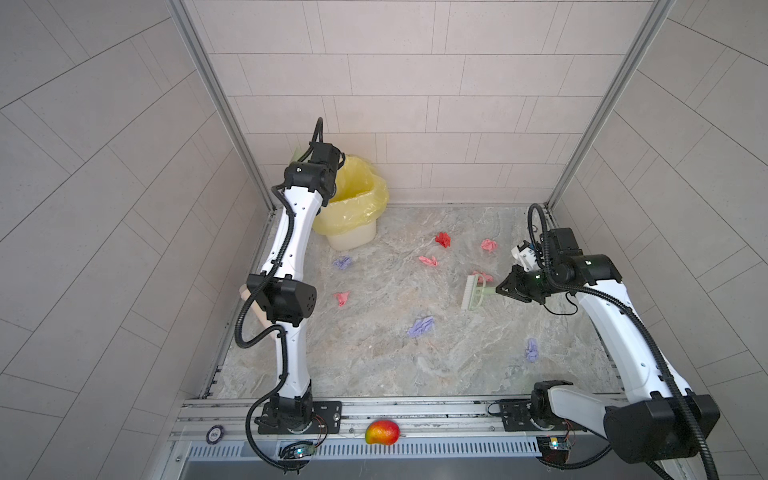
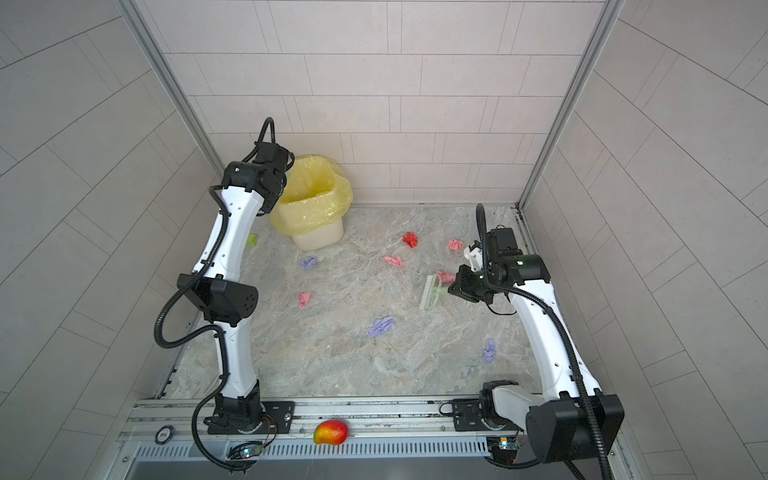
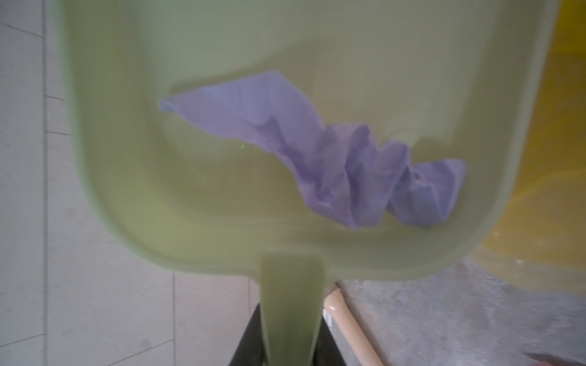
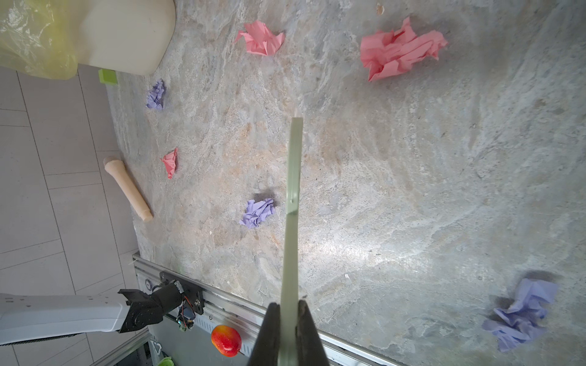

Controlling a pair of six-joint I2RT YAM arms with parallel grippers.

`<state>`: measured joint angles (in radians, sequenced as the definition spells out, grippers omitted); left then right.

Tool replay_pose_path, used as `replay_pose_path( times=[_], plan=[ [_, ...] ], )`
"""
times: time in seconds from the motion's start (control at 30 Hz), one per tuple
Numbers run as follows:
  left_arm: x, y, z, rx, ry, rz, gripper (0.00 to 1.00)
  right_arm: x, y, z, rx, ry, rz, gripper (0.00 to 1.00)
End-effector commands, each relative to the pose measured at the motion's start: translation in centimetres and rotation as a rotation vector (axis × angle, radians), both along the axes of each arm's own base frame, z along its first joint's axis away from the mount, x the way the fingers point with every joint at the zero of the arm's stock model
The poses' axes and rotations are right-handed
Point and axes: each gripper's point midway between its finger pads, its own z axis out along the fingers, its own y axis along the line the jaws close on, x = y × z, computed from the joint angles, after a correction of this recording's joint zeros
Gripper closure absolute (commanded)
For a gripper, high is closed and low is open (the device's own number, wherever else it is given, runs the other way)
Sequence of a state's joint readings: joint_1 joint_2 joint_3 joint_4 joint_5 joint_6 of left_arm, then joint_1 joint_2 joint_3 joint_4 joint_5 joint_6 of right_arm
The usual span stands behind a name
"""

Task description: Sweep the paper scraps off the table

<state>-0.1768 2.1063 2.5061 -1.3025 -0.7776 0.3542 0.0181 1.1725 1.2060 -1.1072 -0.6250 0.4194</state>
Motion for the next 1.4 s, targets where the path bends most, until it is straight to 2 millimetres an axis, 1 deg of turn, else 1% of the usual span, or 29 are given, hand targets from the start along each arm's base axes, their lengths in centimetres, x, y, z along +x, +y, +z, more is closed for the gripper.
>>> replay_pose_path(
  times=[0.0, 0.17, 0.37, 0.47, 0.6, 0.7, 1.0, 1.13, 1.27, 1.37],
  plan=[
    [1.0, 0.0, 2.4, 0.241, 0.017, -0.016, 1.0, 0.1, 0.0, 0.7, 0.006, -0.01, 0.003, 1.0],
    [2.3, -0.5, 2.9, 0.383, 0.067, -0.046, 1.0, 0.0, 0.0, 0.5, 0.007, -0.001, 0.003, 1.0],
    [3.4, -0.8, 4.9, 0.541, 0.095, -0.059, 1.0, 0.0, 0.2, 0.2, 0.014, 0.014, 0.008, 1.0],
    [3.9, -1.2, 4.9, 0.608, 0.132, -0.099, 1.0, 0.1, 0.5, 0.3, 0.016, 0.014, 0.017, 1.0],
    [4.0, -1.2, 4.7, 0.669, 0.163, -0.125, 1.0, 0.4, 0.8, 0.4, 0.017, 0.011, 0.029, 1.0],
    [3.9, -1.2, 5.0, 0.694, 0.163, -0.133, 1.0, 0.4, 1.0, 0.5, 0.018, 0.009, 0.038, 1.0],
    [4.2, -1.8, 5.7, 0.699, 0.134, -0.158, 1.0, 0.5, 1.2, 0.6, 0.022, 0.001, 0.039, 1.0],
    [3.9, -2.3, 6.4, 0.672, 0.082, -0.143, 1.0, 0.5, 1.1, 0.4, 0.016, 0.003, 0.04, 1.0],
    [2.7, -3.2, 7.8, 0.576, -0.028, -0.117, 1.0, 0.5, 1.3, 0.5, 0.01, -0.01, 0.058, 1.0],
    [1.2, -5.2, 8.1, 0.441, -0.116, -0.142, 1.0, 0.6, 2.1, 0.9, 0.009, -0.036, 0.099, 1.0]
  ],
)
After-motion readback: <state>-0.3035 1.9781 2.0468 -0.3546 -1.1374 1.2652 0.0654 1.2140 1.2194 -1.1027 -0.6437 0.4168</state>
